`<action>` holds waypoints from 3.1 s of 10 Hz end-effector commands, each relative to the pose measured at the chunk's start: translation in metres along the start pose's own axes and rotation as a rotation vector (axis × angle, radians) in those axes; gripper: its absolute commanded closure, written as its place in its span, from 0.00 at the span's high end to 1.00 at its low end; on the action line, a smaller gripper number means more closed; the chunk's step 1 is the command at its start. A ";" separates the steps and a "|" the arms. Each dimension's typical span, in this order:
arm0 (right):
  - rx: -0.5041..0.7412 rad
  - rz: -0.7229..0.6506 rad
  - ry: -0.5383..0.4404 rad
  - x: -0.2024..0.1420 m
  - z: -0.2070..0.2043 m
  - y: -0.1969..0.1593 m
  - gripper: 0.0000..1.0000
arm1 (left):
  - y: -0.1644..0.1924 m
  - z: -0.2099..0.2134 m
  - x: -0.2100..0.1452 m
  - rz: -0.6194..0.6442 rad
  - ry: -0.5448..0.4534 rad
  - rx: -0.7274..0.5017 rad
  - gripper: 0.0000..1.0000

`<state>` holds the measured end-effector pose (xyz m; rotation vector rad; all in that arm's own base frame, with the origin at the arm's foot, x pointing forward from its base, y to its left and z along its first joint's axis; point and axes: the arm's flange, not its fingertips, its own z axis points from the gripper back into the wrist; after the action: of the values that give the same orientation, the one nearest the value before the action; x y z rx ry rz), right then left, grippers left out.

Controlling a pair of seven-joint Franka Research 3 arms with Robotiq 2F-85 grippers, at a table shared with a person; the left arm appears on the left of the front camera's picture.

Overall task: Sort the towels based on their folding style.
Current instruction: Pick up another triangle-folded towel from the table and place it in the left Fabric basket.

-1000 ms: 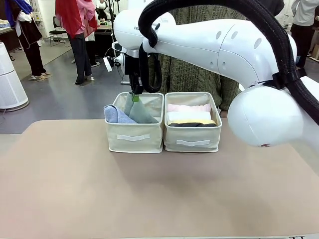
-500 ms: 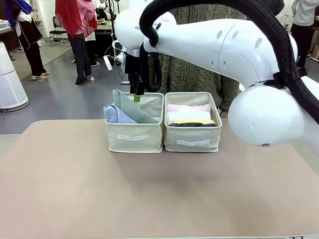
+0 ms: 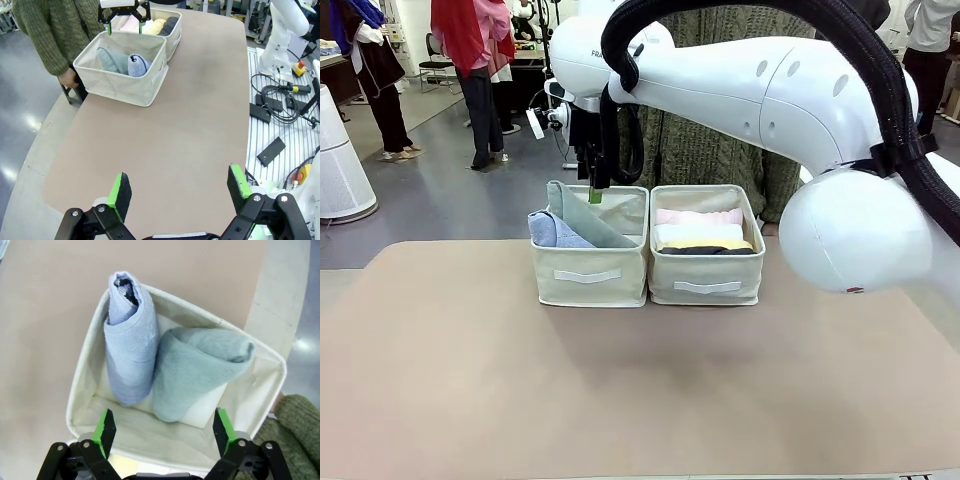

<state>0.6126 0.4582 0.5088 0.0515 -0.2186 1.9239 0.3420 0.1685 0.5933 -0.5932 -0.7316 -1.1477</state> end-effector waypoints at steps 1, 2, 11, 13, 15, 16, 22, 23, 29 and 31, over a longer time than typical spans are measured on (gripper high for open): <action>0.180 -0.075 0.070 -0.005 0.020 0.051 1.00 | -0.001 -0.002 -0.002 -0.023 -0.015 0.015 1.00; 0.307 -0.126 0.149 -0.021 0.043 0.094 1.00 | -0.001 -0.002 -0.002 -0.023 -0.015 0.015 1.00; 0.025 -0.788 -0.017 -0.234 0.171 0.311 1.00 | -0.001 -0.002 -0.002 -0.023 -0.015 0.015 1.00; -0.088 -0.686 -0.101 -0.250 0.168 0.287 1.00 | -0.001 -0.002 -0.002 -0.023 -0.015 0.015 1.00; 0.004 -0.847 0.027 -0.248 0.191 0.314 1.00 | -0.001 -0.002 -0.002 -0.023 -0.015 0.015 1.00; 0.004 -0.847 0.027 -0.248 0.191 0.314 1.00 | -0.001 -0.002 -0.002 -0.023 -0.015 0.015 1.00; 0.056 -0.435 -0.564 -0.424 0.309 0.348 1.00 | -0.001 -0.002 -0.002 -0.023 -0.015 0.015 1.00; 0.060 -0.380 -0.655 -0.455 0.318 0.357 1.00 | -0.001 -0.002 -0.002 -0.023 -0.015 0.015 1.00; -0.024 -0.444 -0.867 -0.554 0.239 0.400 1.00 | -0.001 -0.002 -0.002 -0.023 -0.015 0.015 1.00; -0.191 -0.472 -0.902 -0.555 0.241 0.416 1.00 | -0.001 -0.002 -0.002 -0.023 -0.015 0.015 1.00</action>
<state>0.4164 -0.2511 0.6128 0.8304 -0.7979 1.3206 0.3420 0.1684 0.5934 -0.5920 -0.7315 -1.1468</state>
